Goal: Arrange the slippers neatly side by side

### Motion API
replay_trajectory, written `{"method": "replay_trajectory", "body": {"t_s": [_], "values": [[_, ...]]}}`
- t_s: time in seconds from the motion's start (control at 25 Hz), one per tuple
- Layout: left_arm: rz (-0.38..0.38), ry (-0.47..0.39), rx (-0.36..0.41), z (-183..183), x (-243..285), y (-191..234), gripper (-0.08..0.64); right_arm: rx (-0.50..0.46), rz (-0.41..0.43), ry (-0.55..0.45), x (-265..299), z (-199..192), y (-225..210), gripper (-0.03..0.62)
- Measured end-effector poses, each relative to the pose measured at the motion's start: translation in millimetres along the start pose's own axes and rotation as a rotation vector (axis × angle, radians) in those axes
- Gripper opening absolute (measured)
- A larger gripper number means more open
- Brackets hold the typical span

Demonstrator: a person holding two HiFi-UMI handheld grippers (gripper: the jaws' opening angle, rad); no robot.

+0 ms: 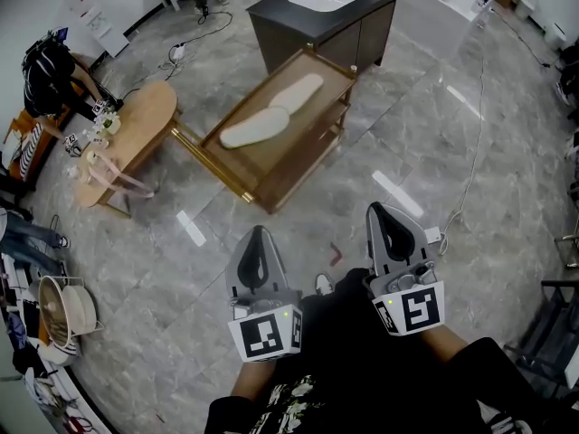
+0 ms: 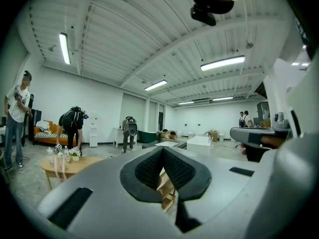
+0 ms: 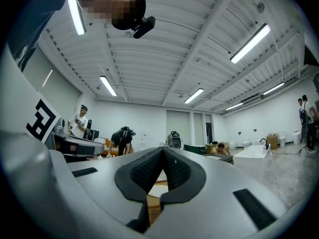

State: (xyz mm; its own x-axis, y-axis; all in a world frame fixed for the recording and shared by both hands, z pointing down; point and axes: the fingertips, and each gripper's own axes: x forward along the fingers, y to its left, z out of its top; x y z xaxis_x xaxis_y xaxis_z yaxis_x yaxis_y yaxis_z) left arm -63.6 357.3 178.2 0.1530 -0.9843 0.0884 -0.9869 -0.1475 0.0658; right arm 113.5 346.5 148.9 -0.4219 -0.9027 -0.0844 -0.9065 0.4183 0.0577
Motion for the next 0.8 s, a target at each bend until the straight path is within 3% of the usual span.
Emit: {"method": "replay_trajectory", "body": {"t_s": [0.48, 0.8], "values": [[-0.035, -0.002, -0.015, -2, 10, 4, 0.003, -0.026, -0.028, 0.01, 7, 2, 2, -0.003], [-0.047, 0.003, 0.023, 2, 25, -5, 0.003, -0.005, -0.038, 0.007, 13, -2, -12, -0.003]]}}
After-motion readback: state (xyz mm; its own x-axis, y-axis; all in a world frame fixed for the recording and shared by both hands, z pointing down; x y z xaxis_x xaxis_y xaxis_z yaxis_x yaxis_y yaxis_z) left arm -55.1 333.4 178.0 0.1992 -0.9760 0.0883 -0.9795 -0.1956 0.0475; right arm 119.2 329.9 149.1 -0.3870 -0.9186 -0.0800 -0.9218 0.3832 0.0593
